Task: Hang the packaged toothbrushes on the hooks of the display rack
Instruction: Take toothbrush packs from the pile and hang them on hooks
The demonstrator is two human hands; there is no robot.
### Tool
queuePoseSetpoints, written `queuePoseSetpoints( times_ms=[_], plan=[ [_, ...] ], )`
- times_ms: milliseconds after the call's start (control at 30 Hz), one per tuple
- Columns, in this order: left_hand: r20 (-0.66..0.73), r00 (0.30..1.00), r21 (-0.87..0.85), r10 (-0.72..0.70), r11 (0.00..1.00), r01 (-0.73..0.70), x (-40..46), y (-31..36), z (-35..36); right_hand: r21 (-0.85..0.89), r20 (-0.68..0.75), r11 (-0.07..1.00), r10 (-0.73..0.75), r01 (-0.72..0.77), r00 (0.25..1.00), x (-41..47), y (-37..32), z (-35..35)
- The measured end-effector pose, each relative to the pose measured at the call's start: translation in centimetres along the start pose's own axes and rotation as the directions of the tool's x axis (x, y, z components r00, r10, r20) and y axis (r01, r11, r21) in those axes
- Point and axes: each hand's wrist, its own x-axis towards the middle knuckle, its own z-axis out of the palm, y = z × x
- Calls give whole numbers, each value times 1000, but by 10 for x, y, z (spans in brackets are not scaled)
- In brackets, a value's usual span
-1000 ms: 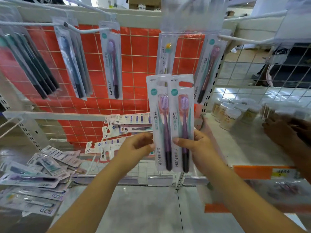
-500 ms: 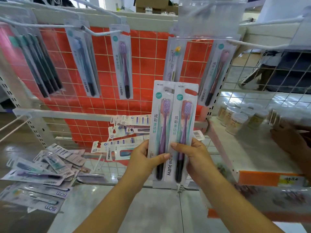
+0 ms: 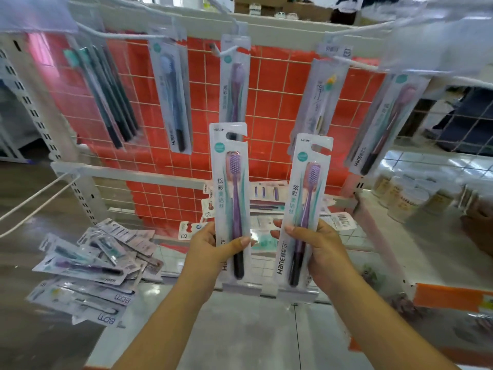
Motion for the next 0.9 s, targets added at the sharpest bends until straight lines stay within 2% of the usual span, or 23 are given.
queuePoseSetpoints(
  times_ms=[167,367,500,600,733,900],
  plan=[
    [-3,1000,-33,-18,999,17,10,9,-31,27,-49,1000,-13,14,999,11,4,28],
    [-14,1000,-17,-5,1000,4,27,22,-67,-124,-60,990,-70,62,996,32,2,73],
    [28,1000,-49,-1,999,3,33,28,-85,-238,-12,967,-95,89,995,42,-3,108],
    [57,998,-62,-3,998,7,38,31,-95,-281,79,948,-131,148,988,47,-12,132],
    [63,997,-82,-34,996,39,47,32,-107,-227,130,926,-279,303,951,46,-31,143],
    [44,997,-86,-58,994,62,55,31,-113,-165,-28,871,-473,463,880,43,-21,137]
  ],
)
